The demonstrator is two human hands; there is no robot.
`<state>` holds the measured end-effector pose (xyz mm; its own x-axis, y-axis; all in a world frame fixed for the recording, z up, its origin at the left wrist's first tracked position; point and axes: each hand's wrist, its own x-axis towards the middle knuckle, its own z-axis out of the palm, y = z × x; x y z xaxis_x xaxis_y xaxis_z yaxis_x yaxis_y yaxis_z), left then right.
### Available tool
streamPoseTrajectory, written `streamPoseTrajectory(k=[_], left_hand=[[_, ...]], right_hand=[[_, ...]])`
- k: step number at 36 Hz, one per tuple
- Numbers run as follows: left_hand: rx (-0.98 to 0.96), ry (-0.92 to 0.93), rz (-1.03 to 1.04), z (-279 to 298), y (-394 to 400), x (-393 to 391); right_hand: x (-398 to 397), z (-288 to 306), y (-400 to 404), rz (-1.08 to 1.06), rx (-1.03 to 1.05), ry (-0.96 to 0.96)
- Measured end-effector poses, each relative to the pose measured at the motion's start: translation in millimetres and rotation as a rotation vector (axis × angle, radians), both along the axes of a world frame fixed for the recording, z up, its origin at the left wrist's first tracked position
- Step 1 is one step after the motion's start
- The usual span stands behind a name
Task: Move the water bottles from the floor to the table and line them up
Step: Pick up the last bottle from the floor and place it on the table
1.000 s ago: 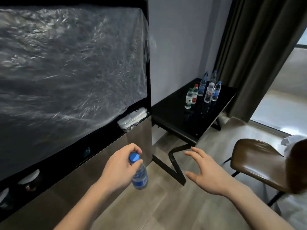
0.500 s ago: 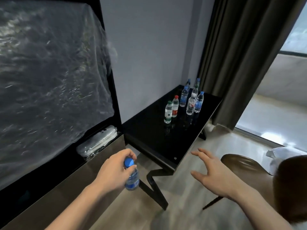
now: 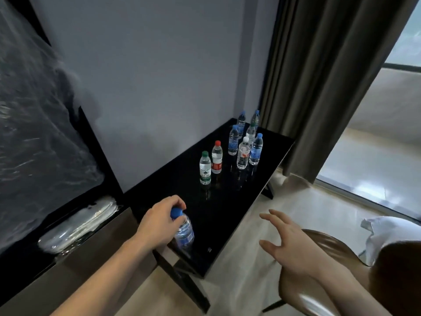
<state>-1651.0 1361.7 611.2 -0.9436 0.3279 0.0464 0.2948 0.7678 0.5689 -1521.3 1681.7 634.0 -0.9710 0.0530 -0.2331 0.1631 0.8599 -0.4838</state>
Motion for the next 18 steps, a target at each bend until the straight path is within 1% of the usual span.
streamPoseTrajectory(k=[9,14,18], left_hand=[[0.009,-0.011,0.157,-20.3,70.4,-33.6],[0.019,-0.057,0.235,-25.1,88.9,-50.0],[-0.015,-0.085,0.276,-28.9,97.6,-72.6]], right_hand=[[-89.6,-3.7,85.7,0.166,0.034,-0.044],[-138.2,-8.4,102.1,0.268,0.02,-0.09],[-177.5,-10.5,107.7,0.321,0.009,-0.114]])
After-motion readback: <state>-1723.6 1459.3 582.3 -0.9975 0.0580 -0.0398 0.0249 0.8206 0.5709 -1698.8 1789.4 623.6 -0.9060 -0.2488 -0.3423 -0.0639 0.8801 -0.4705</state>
